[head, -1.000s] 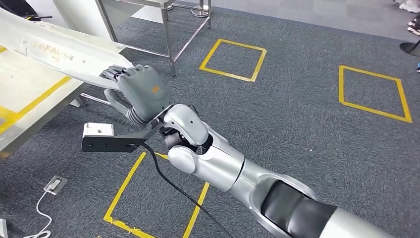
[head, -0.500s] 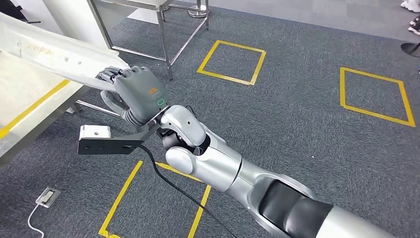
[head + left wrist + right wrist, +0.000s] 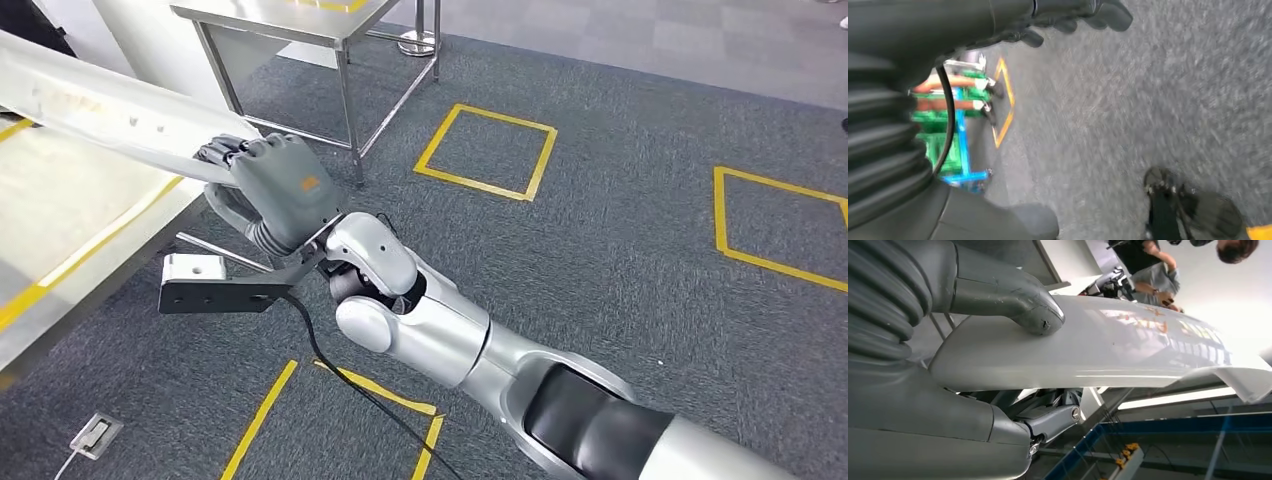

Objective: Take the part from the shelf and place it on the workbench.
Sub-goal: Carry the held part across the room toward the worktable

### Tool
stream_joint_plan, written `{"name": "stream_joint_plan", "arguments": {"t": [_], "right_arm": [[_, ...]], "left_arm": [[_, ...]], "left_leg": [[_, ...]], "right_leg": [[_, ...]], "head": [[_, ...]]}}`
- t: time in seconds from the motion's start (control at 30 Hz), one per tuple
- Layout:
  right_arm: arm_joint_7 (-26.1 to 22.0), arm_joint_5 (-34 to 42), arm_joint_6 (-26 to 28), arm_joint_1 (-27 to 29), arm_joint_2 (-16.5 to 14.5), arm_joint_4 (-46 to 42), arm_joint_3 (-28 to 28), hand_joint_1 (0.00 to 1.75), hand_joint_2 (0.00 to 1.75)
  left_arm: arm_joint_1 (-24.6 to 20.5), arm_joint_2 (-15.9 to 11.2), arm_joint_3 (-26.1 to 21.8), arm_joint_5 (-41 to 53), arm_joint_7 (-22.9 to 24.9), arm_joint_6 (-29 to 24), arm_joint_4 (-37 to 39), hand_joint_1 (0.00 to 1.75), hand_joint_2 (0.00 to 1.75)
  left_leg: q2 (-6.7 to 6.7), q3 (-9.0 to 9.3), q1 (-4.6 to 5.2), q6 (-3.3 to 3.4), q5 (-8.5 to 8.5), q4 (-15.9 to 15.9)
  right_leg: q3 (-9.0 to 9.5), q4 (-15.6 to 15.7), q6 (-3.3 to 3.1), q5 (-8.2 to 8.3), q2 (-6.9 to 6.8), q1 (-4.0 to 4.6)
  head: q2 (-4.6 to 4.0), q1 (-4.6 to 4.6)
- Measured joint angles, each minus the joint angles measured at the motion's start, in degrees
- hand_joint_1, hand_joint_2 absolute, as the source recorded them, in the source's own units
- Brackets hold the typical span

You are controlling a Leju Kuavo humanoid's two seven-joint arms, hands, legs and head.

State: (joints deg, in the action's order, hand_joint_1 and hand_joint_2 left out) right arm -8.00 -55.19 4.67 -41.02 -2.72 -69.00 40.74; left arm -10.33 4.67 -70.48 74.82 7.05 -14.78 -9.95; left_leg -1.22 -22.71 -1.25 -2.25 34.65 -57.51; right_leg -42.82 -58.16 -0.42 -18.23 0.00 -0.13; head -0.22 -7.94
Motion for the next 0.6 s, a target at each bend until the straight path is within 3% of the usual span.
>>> {"name": "stream_joint_plan", "arguments": {"t": [0.07,0.13,0.17,0.23,0.27,0.3,0.33,0.37,0.43,0.47,0.5,0.6], "right_arm": [[0.09,0.01,0.02,-0.02,-0.04,-0.3,-0.11,1.75,1.75],[0.04,-0.01,0.0,0.03,-0.14,-0.48,-0.14,1.75,1.75],[0.04,-0.01,-0.02,0.09,-0.14,-0.48,-0.14,1.75,1.75],[0.07,-0.04,-0.07,0.27,-0.15,-0.48,-0.14,1.75,1.75],[0.09,-0.05,-0.08,0.35,-0.15,-0.48,-0.14,1.75,1.75],[0.09,-0.09,-0.12,0.41,-0.15,-0.48,-0.15,1.75,1.75],[0.08,-0.12,-0.16,0.47,-0.15,-0.48,-0.15,1.75,1.75],[0.07,-0.16,-0.22,0.56,-0.14,-0.48,-0.15,1.75,1.75],[-0.04,-0.33,-0.39,0.86,-0.08,-0.44,-0.12,1.75,1.75],[-0.09,-0.4,-0.52,1.0,-0.04,-0.44,-0.11,1.75,1.75],[-0.16,-0.47,-0.64,1.04,-0.01,-0.46,-0.14,1.75,1.75],[-0.53,-0.51,-0.8,0.76,0.03,-0.88,-0.3,1.75,1.75]], "left_arm": [[-0.04,-0.05,0.0,0.1,0.02,0.0,-0.01,0.0,1.75],[-0.15,-0.04,0.01,0.13,0.03,0.0,0.01,0.0,1.75],[-0.18,-0.03,0.01,0.13,0.04,0.0,0.03,0.0,1.75],[-0.11,-0.04,0.01,0.13,0.14,0.0,0.03,0.0,1.75],[-0.04,-0.05,0.01,0.13,0.15,0.0,0.03,0.0,1.75],[0.03,-0.05,0.01,0.13,0.1,0.0,0.03,0.0,1.75],[0.08,-0.05,0.01,0.13,-0.01,0.0,0.04,0.0,1.75],[0.17,-0.04,0.02,0.12,-0.15,0.0,0.04,0.0,1.75],[0.44,-0.07,0.02,0.07,-0.33,0.01,0.07,0.0,1.75],[0.5,-0.08,0.01,0.05,-0.36,0.02,0.08,0.0,1.75],[0.45,-0.1,0.01,0.03,-0.39,0.03,0.09,0.0,1.75],[-0.22,-0.13,0.02,0.04,-0.61,0.04,0.04,0.0,1.75]], "left_leg": [[0.11,-1.0,-0.05,-0.66,-2.85,-4.43],[0.42,-5.78,-0.13,-0.72,-5.22,-11.92],[0.61,-8.56,-0.11,-0.67,-4.58,-14.97],[0.7,-13.02,0.05,-0.77,1.06,-16.93],[0.71,-14.56,0.13,-0.81,4.31,-16.24],[0.73,-15.68,0.17,-0.79,6.41,-14.69],[0.75,-16.48,0.2,-0.58,6.12,-12.31],[0.79,-17.09,0.22,-0.22,2.62,-9.17],[0.86,-17.81,0.51,0.58,-8.84,-3.51],[0.82,-17.92,0.73,0.88,-12.96,-2.23],[0.73,-17.92,0.96,1.12,-14.64,-1.99],[0.25,-17.17,0.92,2.16,-13.55,-2.19]], "right_leg": [[1.95,0.19,-1.03,-1.36,0.3,-0.03],[4.63,0.26,-1.92,-3.23,0.34,0.05],[6.02,0.3,-2.27,-4.44,0.32,0.14],[8.55,0.28,-2.64,-6.35,0.46,0.35],[9.82,0.26,-2.71,-7.34,0.58,0.43],[11.13,0.25,-2.75,-8.35,0.71,0.51],[12.47,0.23,-2.75,-9.48,0.82,0.6],[13.68,0.22,-2.69,-10.64,0.87,0.7],[15.44,-0.33,-2.3,-12.92,1.05,0.98],[15.83,-0.63,-1.95,-13.96,1.18,1.04],[16.1,-0.87,-1.54,-14.81,1.27,1.03],[16.25,-1.88,-0.42,-16.81,1.02,0.69]], "head": [[0.0,0.05],[0.0,0.31],[-0.01,0.46],[0.0,0.54],[0.0,0.53],[0.01,0.55],[0.0,0.55],[-0.01,0.59],[-0.02,0.83],[-0.02,0.96],[-0.02,1.04],[0.0,0.99]]}}
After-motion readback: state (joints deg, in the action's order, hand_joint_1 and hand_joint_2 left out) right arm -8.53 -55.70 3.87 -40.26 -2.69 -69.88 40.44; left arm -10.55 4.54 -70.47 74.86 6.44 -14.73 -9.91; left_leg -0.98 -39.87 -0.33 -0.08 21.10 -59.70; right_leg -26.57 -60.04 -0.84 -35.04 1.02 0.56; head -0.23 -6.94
